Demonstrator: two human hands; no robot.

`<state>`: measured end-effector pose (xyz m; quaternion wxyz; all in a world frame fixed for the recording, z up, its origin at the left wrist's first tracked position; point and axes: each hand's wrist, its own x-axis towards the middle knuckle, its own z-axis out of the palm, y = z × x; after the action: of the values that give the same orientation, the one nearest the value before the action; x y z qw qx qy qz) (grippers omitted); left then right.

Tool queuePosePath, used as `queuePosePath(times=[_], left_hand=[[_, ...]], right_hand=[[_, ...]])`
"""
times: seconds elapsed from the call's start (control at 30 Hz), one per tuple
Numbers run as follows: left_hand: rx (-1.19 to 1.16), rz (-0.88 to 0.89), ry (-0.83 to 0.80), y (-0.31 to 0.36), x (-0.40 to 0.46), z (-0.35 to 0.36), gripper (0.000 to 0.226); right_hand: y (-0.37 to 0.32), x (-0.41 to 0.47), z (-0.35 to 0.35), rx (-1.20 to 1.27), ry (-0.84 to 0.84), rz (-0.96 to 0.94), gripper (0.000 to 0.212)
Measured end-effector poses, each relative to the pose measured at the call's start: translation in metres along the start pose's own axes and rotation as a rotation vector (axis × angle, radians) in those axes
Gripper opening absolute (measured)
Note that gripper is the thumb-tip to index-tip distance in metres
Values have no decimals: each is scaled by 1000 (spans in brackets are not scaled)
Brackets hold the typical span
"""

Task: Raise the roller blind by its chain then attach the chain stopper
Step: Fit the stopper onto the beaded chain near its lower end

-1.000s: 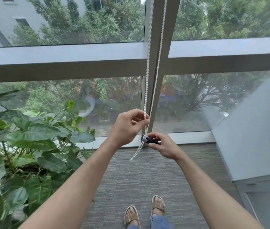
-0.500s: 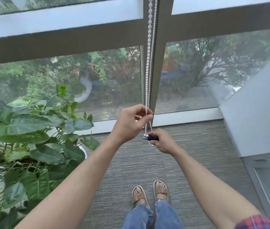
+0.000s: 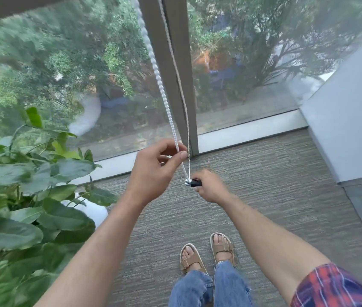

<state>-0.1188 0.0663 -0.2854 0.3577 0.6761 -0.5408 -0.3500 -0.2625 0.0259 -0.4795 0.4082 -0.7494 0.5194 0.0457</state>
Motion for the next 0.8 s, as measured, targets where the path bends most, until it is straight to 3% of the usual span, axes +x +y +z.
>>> queuePosePath(times=[0.13, 0.33, 0.7, 0.8], left_hand=[[-43, 19, 33, -25, 7, 17, 17], [-31, 12, 31, -64, 20, 31, 17], [18, 91, 44, -106, 35, 60, 11], [24, 128, 38, -109, 34, 62, 11]], right_hand=[[30, 29, 32, 49, 5, 60, 33], [70, 75, 75, 270, 13, 174, 32], [124, 136, 132, 270, 62, 213, 30], [130, 148, 147, 309, 71, 251, 38]])
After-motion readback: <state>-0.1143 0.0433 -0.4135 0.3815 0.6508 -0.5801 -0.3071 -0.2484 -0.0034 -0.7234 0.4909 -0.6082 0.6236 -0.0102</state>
